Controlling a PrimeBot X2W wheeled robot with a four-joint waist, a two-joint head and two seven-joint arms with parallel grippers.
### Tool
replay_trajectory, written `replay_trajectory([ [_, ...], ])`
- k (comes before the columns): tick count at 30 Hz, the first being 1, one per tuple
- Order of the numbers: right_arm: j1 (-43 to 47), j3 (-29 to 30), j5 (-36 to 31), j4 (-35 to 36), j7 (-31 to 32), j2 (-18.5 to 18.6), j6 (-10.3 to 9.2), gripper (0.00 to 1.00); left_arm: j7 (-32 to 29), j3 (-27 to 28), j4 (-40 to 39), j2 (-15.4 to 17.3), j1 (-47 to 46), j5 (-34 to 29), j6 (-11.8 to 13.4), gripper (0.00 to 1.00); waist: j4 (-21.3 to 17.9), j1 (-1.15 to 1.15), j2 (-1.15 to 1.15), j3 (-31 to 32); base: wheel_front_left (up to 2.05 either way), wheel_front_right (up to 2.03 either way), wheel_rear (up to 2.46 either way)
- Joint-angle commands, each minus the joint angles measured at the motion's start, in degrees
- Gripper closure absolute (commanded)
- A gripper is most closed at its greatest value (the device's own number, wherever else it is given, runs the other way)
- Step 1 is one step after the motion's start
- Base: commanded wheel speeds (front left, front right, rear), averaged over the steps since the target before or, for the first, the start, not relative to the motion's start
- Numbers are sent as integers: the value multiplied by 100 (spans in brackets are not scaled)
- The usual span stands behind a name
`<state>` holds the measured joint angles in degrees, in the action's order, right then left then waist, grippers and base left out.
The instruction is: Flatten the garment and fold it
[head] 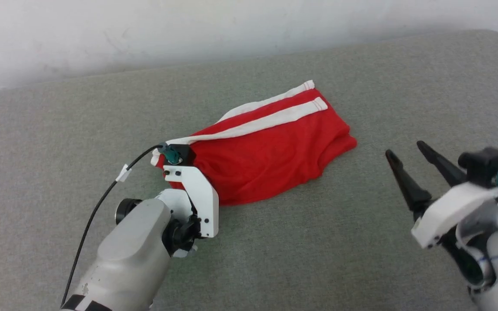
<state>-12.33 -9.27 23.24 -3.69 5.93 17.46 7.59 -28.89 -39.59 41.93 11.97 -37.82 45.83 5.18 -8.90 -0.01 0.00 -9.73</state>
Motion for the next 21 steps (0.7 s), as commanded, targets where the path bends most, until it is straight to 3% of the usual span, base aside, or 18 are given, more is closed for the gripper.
replay_trajectory([
  [1, -230, 15, 145, -214, 164, 47, -10, 0, 3, -141, 186, -164, 312, 37, -73, 100, 56, 1, 0, -16, 0, 0, 0],
  [9, -1458, 10, 1054, -2163, 1422, -12, -10, 0, 664, -42, -412, -180, 144, -27, -217, 100, 525, 1, 0, -216, 0, 0, 0],
  [21, -3303, -150, 1300, -4290, 1761, -45, -10, 0, 846, -233, -1606, -132, -33, -349, -94, 100, 1111, 1, 0, -806, 0, 0, 0],
])
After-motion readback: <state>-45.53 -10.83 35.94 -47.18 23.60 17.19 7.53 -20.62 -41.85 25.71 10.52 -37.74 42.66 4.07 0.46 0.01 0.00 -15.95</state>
